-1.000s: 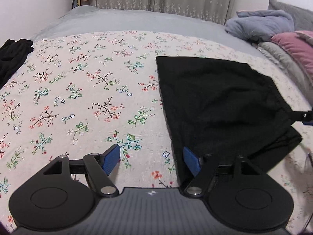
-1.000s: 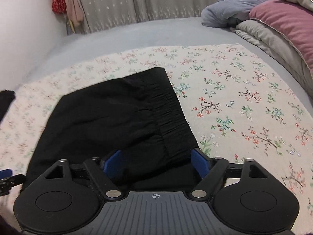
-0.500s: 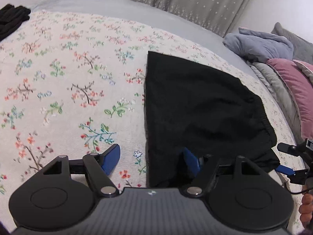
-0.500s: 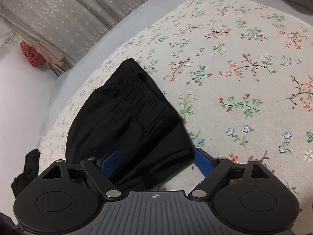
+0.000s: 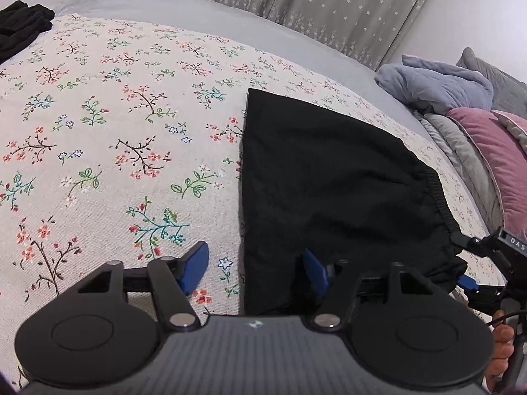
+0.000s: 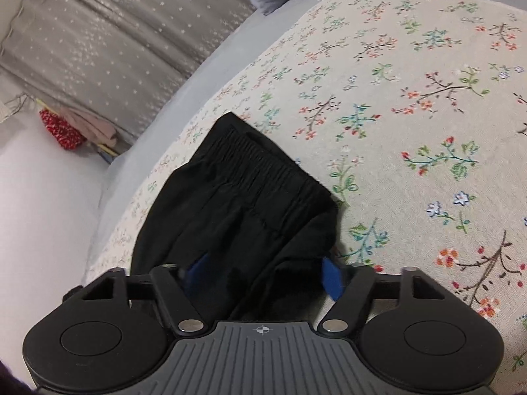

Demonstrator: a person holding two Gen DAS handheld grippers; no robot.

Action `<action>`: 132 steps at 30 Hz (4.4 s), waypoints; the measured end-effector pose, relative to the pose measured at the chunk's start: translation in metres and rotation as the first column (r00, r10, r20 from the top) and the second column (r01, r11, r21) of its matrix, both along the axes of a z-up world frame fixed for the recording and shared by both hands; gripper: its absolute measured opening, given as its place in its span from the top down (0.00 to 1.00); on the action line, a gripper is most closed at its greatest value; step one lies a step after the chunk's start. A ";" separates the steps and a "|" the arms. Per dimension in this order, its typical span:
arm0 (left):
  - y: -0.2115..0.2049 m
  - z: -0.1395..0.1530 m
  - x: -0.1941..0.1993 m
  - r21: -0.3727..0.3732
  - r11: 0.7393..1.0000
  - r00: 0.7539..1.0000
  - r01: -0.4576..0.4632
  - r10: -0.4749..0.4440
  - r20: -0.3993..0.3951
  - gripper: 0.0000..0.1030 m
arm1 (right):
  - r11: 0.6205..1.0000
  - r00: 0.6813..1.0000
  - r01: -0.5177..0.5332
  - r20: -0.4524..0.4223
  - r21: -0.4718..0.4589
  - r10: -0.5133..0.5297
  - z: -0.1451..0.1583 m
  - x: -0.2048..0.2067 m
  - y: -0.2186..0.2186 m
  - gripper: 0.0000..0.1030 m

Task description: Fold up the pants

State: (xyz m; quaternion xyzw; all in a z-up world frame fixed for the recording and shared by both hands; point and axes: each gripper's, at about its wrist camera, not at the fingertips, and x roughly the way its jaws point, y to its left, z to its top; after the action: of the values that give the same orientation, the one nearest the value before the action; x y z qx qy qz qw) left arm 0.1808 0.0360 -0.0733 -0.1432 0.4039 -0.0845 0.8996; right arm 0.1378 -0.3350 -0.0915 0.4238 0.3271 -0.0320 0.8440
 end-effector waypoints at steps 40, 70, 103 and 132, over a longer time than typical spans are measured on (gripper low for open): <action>-0.025 -0.007 0.014 0.096 0.992 0.993 0.078 -0.086 0.083 0.23 | 0.999 0.999 0.035 0.035 0.026 -0.036 -0.006 -0.002 -0.020 0.69; 0.025 -0.002 0.028 -0.137 0.989 0.998 -0.061 0.063 0.014 0.23 | -0.081 0.749 -0.094 -0.124 -0.992 0.650 0.014 -0.023 0.292 0.87; 0.027 0.012 0.042 -0.039 0.999 0.999 0.017 -0.015 0.053 0.24 | -0.444 0.601 -0.049 -0.382 -0.895 0.702 -0.030 -0.017 0.346 0.77; 0.039 0.013 0.043 -0.113 0.994 1.000 -0.009 0.008 -0.006 0.31 | 0.151 0.557 -0.375 -0.092 -0.915 0.826 0.046 -0.030 0.288 0.98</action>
State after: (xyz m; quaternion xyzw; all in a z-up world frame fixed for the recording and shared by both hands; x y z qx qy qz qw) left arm 0.2241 0.0747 -0.0600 -0.1960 0.4005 -0.1030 0.8891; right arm 0.1075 -0.0468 -0.0454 -0.2459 0.2073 0.2567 0.9114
